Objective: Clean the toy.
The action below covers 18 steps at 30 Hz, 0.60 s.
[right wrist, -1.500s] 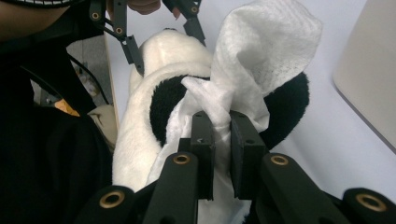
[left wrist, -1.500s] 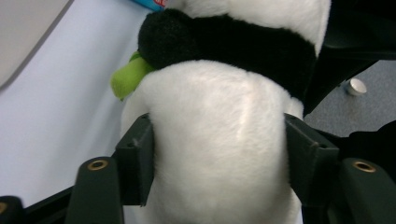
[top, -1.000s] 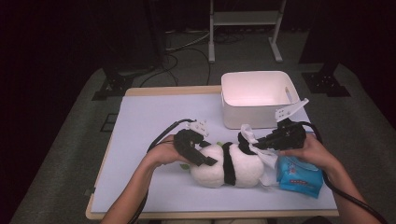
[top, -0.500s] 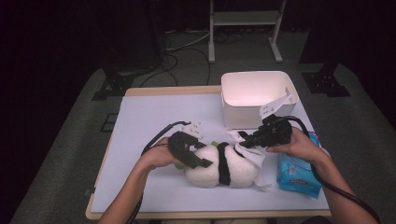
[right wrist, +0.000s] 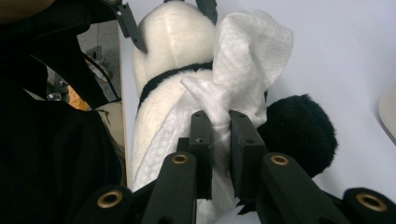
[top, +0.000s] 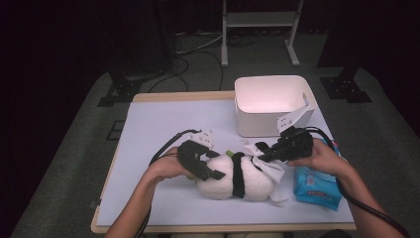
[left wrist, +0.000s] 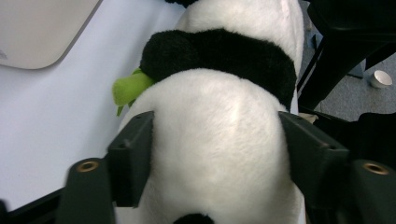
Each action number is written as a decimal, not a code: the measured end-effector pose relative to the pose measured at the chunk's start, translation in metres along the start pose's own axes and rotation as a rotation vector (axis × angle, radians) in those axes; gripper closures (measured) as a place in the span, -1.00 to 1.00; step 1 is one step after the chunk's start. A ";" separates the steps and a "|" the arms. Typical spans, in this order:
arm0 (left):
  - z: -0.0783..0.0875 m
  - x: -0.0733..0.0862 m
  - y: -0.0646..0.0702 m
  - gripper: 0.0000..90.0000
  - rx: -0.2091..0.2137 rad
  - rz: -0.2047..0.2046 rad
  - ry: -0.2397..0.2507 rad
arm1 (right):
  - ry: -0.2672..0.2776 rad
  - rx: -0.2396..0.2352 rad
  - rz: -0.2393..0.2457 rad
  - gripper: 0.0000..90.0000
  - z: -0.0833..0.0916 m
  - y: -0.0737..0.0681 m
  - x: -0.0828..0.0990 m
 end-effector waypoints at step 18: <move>-0.016 0.000 -0.002 -0.77 0.029 0.014 -0.076 | 0.002 -0.021 -0.003 0.78 -0.003 -0.003 0.004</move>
Point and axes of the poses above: each handheld gripper's, and its own axes: z roughly backward along the jaws, x roughly out of its underside, y roughly to its right, the point moved 8 cm from there along -z, roughly forward along the jaws, and after that the axes turned 12 degrees about x, right-handed, at the moved point
